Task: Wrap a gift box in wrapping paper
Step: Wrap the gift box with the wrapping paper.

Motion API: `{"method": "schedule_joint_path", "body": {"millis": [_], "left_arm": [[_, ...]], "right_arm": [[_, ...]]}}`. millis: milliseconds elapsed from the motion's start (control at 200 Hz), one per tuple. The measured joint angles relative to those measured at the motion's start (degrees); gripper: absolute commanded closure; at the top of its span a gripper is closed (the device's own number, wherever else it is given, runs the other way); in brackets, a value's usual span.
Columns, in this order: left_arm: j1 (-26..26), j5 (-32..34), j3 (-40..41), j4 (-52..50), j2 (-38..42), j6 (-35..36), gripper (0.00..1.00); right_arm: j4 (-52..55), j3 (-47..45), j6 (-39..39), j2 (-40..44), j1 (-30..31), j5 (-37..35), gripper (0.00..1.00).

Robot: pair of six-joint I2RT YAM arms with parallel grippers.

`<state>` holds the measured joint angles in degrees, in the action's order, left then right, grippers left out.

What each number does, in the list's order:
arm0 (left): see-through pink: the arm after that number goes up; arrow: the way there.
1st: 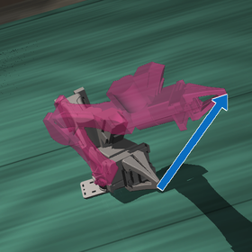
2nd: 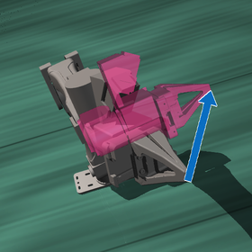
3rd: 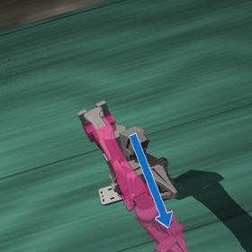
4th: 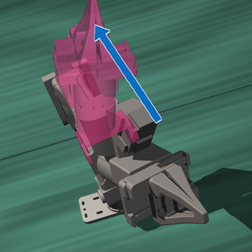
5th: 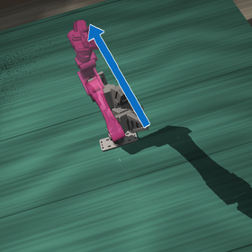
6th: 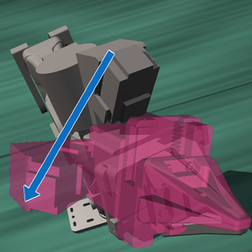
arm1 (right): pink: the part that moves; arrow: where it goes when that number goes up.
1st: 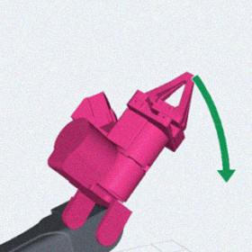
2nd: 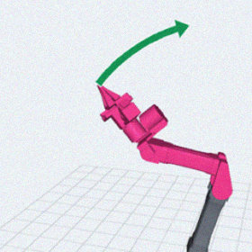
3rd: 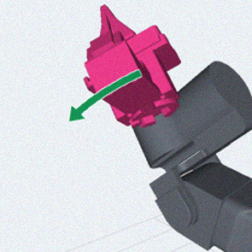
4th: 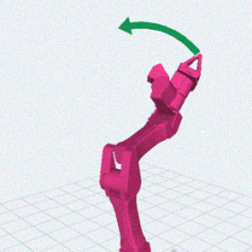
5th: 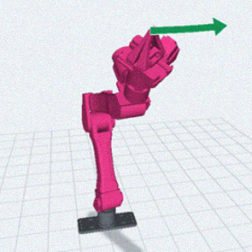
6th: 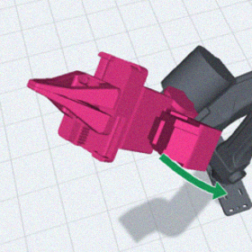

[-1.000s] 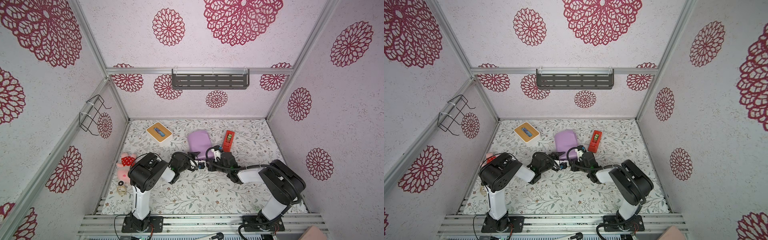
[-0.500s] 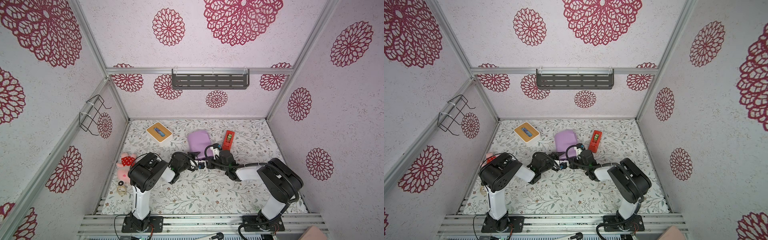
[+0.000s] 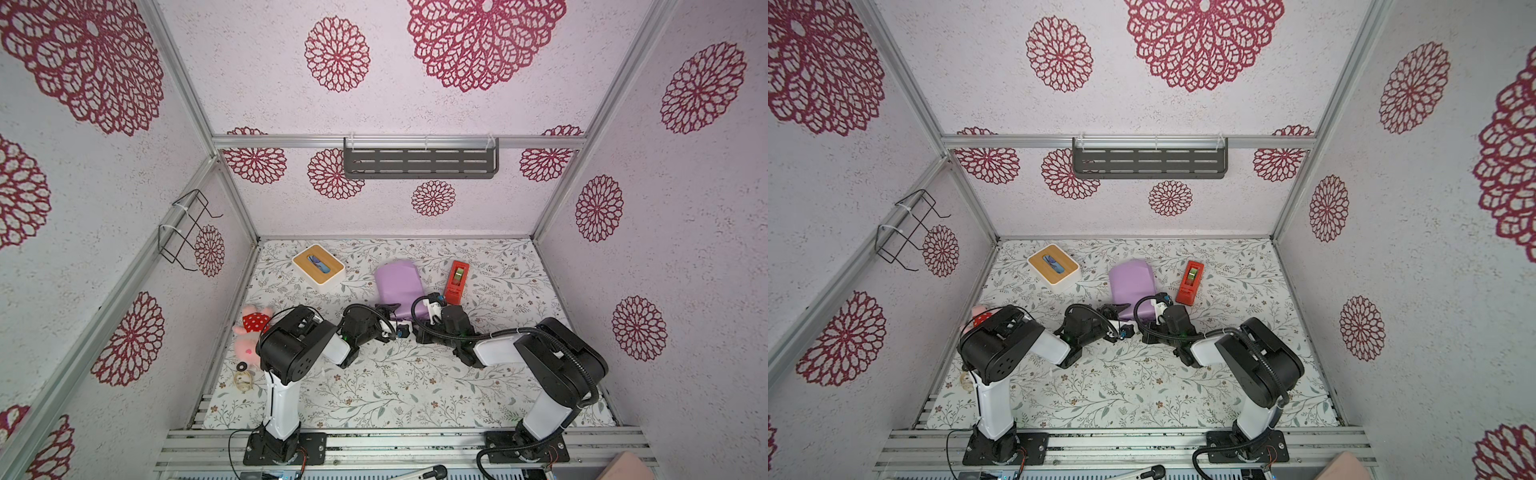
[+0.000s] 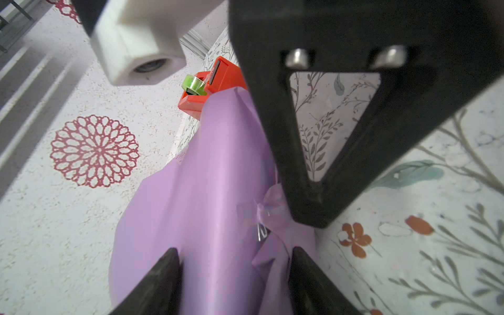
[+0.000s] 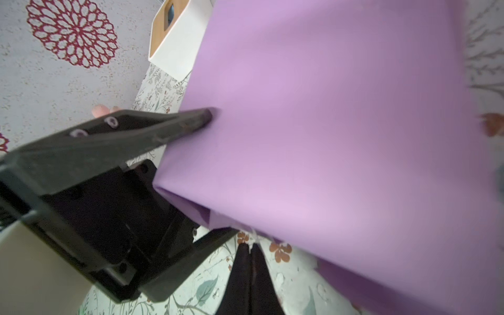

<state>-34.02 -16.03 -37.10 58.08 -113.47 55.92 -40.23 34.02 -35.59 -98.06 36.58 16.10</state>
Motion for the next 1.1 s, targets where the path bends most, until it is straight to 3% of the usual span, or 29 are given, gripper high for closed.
{"method": "schedule_joint_path", "body": {"millis": [535,1101], "left_arm": [[-0.07,0.07,-0.02,-0.22,0.11,0.0,0.33],[-0.66,-0.07,0.11,-3.13,1.16,-0.55,0.07]], "right_arm": [[-0.13,0.9,0.15,-2.67,-0.7,-1.86,1.0],[-0.55,0.76,0.94,-3.17,-0.92,-2.16,1.0]]}}
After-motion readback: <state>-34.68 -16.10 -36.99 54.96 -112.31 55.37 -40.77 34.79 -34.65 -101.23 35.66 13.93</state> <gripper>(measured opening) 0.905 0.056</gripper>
